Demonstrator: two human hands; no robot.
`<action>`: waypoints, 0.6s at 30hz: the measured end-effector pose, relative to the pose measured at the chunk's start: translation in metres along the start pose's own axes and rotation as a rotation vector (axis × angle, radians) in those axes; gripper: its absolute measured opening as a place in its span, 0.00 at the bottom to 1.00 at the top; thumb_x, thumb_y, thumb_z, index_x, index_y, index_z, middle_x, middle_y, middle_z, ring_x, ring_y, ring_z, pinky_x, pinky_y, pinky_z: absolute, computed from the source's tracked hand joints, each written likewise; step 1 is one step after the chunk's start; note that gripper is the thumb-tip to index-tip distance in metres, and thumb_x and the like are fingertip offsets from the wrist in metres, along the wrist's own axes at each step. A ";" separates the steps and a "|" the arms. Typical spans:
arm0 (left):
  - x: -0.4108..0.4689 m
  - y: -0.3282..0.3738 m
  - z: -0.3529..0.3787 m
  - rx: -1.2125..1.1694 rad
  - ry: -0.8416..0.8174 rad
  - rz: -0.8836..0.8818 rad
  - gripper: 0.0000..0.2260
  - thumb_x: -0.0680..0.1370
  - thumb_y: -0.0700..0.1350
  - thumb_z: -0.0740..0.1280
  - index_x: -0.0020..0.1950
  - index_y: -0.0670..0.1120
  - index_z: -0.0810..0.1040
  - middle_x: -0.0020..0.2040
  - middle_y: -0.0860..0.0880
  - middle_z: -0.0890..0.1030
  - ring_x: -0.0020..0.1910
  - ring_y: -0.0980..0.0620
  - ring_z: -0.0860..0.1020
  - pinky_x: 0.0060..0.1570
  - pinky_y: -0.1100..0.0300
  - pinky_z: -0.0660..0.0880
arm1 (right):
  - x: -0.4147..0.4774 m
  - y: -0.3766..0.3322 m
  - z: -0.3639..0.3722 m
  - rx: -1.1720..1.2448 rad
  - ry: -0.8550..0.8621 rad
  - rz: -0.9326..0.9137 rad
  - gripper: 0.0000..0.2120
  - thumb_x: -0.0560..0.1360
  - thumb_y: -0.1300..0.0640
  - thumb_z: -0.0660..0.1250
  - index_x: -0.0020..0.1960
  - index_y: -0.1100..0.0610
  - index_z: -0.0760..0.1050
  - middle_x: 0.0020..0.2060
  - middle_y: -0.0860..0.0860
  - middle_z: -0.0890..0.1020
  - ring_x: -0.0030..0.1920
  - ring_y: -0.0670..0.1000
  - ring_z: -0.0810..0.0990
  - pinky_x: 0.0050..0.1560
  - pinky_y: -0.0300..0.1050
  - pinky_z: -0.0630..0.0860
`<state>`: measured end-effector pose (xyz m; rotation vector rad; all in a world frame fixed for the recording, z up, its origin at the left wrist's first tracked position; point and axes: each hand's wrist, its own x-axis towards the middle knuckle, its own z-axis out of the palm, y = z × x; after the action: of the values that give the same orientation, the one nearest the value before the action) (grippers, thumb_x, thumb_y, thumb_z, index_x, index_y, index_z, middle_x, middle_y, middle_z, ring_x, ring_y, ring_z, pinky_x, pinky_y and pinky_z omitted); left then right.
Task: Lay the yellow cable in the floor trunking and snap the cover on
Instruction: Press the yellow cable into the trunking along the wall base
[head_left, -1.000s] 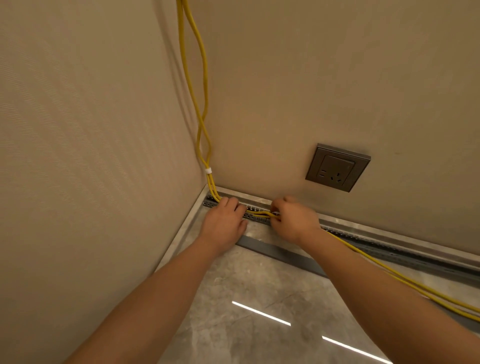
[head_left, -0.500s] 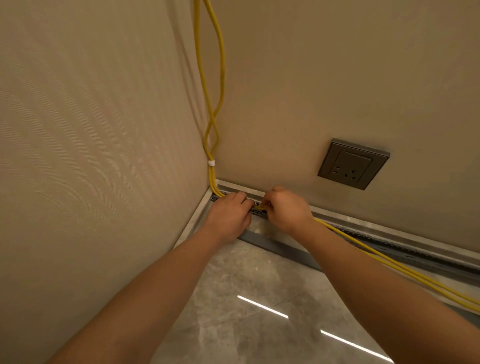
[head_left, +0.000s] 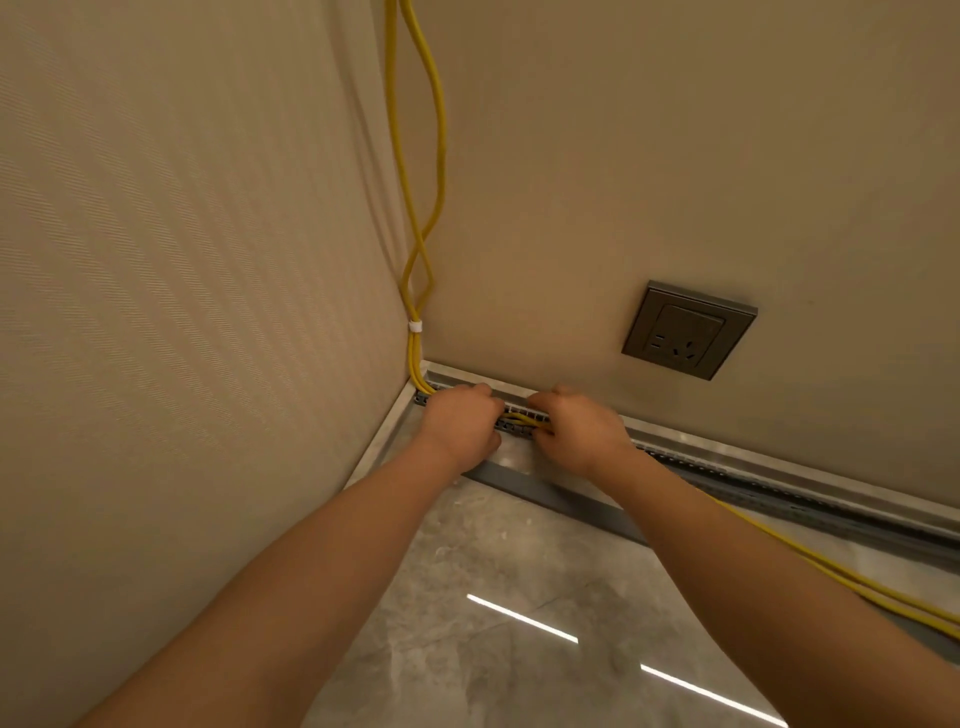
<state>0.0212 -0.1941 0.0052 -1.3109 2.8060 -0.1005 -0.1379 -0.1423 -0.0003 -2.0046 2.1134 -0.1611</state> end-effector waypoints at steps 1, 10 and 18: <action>0.002 0.001 -0.002 0.010 -0.012 -0.009 0.11 0.76 0.48 0.64 0.55 0.47 0.80 0.53 0.46 0.78 0.51 0.44 0.78 0.39 0.56 0.71 | -0.004 0.006 -0.002 -0.006 0.005 0.008 0.20 0.74 0.51 0.64 0.67 0.47 0.71 0.59 0.52 0.77 0.57 0.57 0.78 0.47 0.49 0.75; 0.007 0.009 0.000 0.053 -0.028 -0.069 0.08 0.77 0.44 0.64 0.53 0.47 0.80 0.51 0.46 0.79 0.49 0.44 0.80 0.40 0.55 0.72 | -0.037 0.039 -0.016 -0.037 0.125 -0.083 0.08 0.79 0.50 0.62 0.55 0.48 0.76 0.51 0.50 0.78 0.47 0.55 0.79 0.39 0.49 0.77; 0.007 0.007 0.008 -0.074 0.066 -0.113 0.12 0.76 0.50 0.63 0.55 0.49 0.82 0.52 0.47 0.79 0.51 0.45 0.79 0.44 0.55 0.74 | -0.017 0.022 -0.021 -0.001 -0.053 0.170 0.10 0.77 0.57 0.59 0.51 0.53 0.79 0.50 0.55 0.82 0.51 0.59 0.79 0.42 0.46 0.72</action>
<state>0.0117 -0.1952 -0.0035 -1.5097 2.8141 -0.0449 -0.1638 -0.1255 0.0164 -1.7983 2.2364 -0.0776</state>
